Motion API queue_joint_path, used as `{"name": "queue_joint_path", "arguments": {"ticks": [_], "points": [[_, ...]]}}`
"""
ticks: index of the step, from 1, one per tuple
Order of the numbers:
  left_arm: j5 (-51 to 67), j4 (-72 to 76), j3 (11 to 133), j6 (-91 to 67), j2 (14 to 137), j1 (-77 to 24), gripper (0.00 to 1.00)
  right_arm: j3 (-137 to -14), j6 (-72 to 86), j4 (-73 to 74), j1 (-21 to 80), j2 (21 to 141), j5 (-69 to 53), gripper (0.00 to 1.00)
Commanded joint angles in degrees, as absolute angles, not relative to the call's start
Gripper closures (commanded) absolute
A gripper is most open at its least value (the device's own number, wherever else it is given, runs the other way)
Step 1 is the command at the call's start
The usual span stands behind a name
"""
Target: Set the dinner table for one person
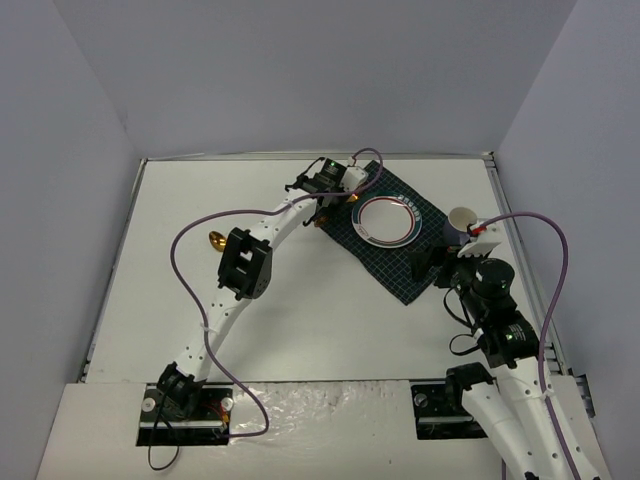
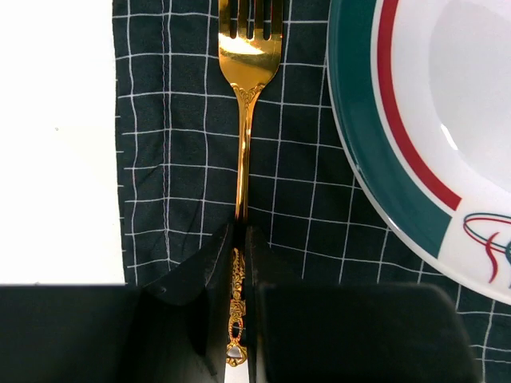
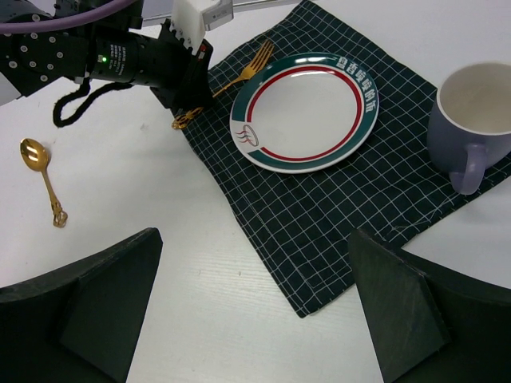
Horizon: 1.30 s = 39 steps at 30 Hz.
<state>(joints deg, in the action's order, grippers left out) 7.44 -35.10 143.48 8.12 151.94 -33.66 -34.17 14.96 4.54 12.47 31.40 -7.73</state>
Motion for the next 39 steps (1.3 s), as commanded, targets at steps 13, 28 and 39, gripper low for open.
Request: {"name": "queue_joint_path", "arguments": {"ticks": [13, 28, 39], "points": [[8.89, -29.61, 146.6, 8.88, 150.56, -31.73, 1.0, -34.72, 14.59, 1.85, 12.92, 32.17, -6.5, 0.0], [10.74, -23.67, 144.56, 8.93, 149.27, -32.96, 1.0, -34.3, 14.59, 1.85, 12.92, 31.99, -6.94, 0.0], [10.46, -22.99, 145.51, 8.2, 151.9, -32.96, 1.0, -33.72, 14.85, 1.85, 12.92, 32.08, -6.94, 0.0]]}}
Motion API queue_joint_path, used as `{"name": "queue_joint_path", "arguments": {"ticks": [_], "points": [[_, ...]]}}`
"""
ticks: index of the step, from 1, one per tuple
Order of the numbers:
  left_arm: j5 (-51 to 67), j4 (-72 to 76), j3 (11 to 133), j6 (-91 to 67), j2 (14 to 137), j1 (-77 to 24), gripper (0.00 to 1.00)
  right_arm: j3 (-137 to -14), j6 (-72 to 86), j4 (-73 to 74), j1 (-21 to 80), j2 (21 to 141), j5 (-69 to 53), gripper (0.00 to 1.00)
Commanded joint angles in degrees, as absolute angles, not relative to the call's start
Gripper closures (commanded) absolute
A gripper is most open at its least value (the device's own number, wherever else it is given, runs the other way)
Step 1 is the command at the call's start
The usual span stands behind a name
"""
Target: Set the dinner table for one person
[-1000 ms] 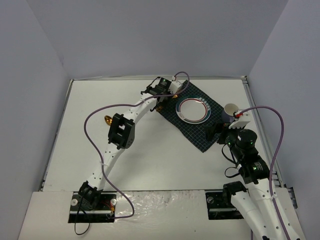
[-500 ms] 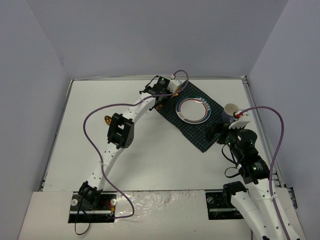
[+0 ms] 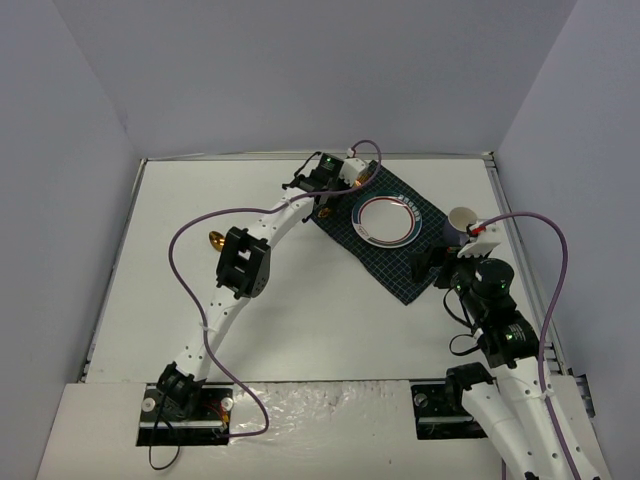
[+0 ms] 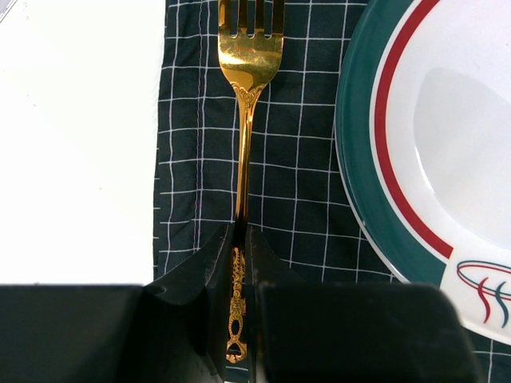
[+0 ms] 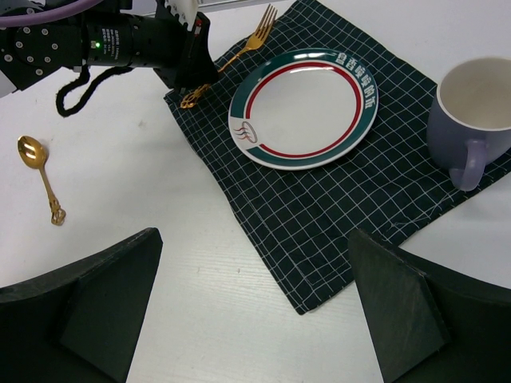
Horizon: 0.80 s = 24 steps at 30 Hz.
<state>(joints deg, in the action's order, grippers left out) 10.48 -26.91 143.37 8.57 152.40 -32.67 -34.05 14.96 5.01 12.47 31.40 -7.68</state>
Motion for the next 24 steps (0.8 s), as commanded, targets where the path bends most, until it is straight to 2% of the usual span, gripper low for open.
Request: {"name": "queue_joint_path", "arguments": {"ticks": [1, 8, 19, 24], "points": [[10.46, -22.94, 145.46, 8.1, 152.2, -32.96, 1.0, -33.67, 14.85, 1.85, 12.92, 32.08, -6.94, 0.0], [10.97, -22.94, 145.53, 7.91, 153.88, -32.96, 0.96, -33.31, 15.1, 1.85, 12.92, 31.84, -7.12, 0.0], [10.56, -22.61, 143.33, 8.96, 151.6, -32.61, 0.74, -33.48, 15.03, 1.85, 12.92, 31.47, -7.55, 0.0], [9.14, -20.61, 138.68, 10.73, 147.39, -32.17, 0.71, -33.4, 14.99, 1.85, 12.92, 30.81, -7.65, 0.0]]}}
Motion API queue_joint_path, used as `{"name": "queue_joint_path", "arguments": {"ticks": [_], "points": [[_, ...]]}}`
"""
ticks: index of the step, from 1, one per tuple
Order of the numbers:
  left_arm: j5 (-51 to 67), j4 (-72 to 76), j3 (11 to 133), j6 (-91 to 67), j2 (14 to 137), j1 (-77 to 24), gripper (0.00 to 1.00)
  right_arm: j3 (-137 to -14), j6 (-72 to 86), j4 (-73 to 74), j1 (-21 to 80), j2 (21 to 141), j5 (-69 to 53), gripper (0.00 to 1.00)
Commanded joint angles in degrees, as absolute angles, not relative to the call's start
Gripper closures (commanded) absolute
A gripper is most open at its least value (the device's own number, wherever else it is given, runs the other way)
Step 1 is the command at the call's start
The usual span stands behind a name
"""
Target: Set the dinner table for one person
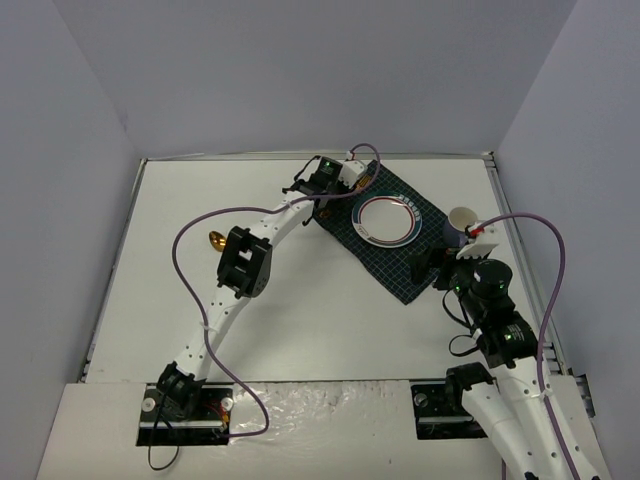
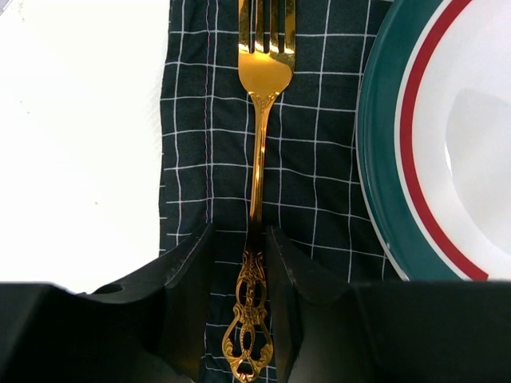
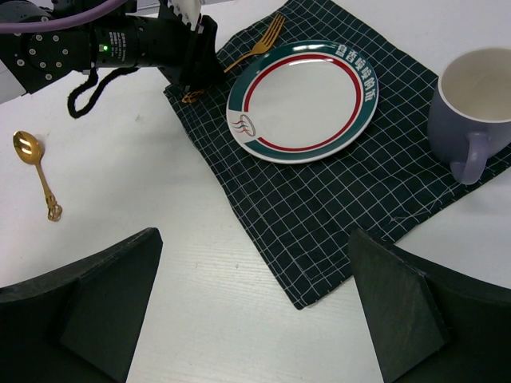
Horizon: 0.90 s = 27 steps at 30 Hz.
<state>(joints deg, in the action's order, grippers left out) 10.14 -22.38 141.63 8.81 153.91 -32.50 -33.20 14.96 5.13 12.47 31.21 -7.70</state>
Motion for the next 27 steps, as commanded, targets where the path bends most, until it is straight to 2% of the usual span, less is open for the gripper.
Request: {"name": "queue_joint_path", "arguments": {"ticks": [1, 17, 22, 27], "points": [[8.8, -20.48, 137.85, 11.31, 146.8, -32.08, 0.7, -33.4, 15.03, 1.85, 12.92, 30.76, -7.73, 0.0], [6.19, -22.54, 137.9, 15.28, 147.27, -30.51, 0.67, -33.83, 14.93, 2.03, 12.92, 30.56, -8.34, 0.0], [6.41, -22.33, 137.64, 14.86, 145.66, -30.41, 0.6, -33.93, 14.77, 2.11, 12.92, 30.16, -8.35, 0.0], [9.0, -20.54, 134.59, 13.33, 140.3, -30.57, 0.46, -34.05, 14.74, 2.12, 12.92, 29.57, -8.54, 0.0]]}}
